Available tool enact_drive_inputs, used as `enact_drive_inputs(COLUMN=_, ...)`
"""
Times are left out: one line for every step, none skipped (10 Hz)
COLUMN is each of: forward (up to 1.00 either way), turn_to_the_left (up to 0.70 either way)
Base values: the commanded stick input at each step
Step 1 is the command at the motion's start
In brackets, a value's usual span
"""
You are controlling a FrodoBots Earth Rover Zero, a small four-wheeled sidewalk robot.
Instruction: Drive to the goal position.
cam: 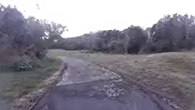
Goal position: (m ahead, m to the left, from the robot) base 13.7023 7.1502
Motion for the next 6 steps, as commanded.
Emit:
enact_drive_inputs(forward=0.70, turn_to_the_left=0.00)
enact_drive_inputs(forward=0.70, turn_to_the_left=0.00)
enact_drive_inputs(forward=0.70, turn_to_the_left=0.15)
enact_drive_inputs(forward=0.70, turn_to_the_left=0.30)
enact_drive_inputs(forward=0.70, turn_to_the_left=0.35)
enact_drive_inputs(forward=0.70, turn_to_the_left=0.35)
